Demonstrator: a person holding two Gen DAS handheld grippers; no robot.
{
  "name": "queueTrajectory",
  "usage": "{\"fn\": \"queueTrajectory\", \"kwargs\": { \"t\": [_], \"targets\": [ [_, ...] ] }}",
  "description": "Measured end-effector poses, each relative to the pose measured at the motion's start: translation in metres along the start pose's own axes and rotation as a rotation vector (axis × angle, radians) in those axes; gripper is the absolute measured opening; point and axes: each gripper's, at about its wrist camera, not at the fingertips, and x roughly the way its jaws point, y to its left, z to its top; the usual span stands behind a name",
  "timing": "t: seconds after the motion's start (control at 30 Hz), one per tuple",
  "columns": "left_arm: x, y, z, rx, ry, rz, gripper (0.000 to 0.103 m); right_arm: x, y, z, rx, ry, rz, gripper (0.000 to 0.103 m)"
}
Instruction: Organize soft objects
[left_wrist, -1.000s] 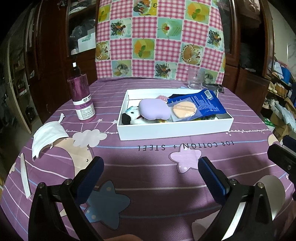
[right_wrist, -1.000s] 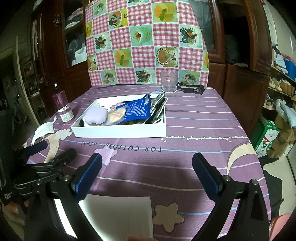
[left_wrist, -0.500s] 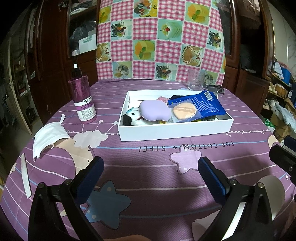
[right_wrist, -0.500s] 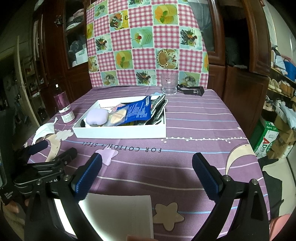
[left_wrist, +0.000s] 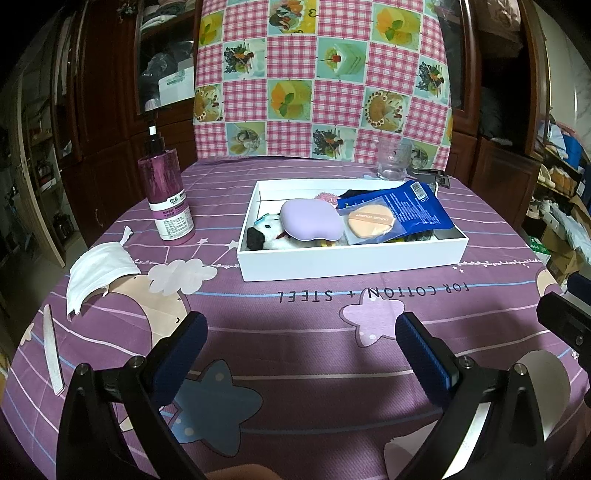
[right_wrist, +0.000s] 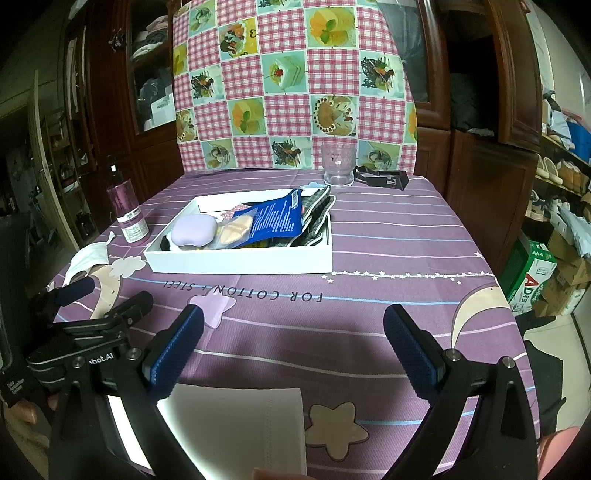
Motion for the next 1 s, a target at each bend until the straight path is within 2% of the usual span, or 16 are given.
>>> {"fn": "queueTrajectory", "kwargs": {
  "t": [0.73, 0.87, 0.93, 1.0],
  "targets": [
    [0.0005, -0.0026, -0.0006, 0.007, 0.002, -0.004, 0.103, 0.0, -0.0005, 0.0001, 0.0, -0.001, 0.001, 0.098],
    [-0.002, -0.0023, -0.0018, 0.006, -0.019, -0.034, 0.103, 0.0, -0.0001, 0.0001, -0.001, 0.0, 0.0, 0.098],
    [-0.0014, -0.0053, -0.0022, 0.043, -0.03, 0.007, 0.102, -0.0001, -0.0002, 0.0002, 0.0, -0.002, 0.0, 0.098],
    [0.0, -0.0069, -0.0033, 0.051, -0.017, -0.001, 0.102, 0.0001, -0.0007, 0.0002, 0.001, -0.002, 0.0, 0.098]
  ]
}}
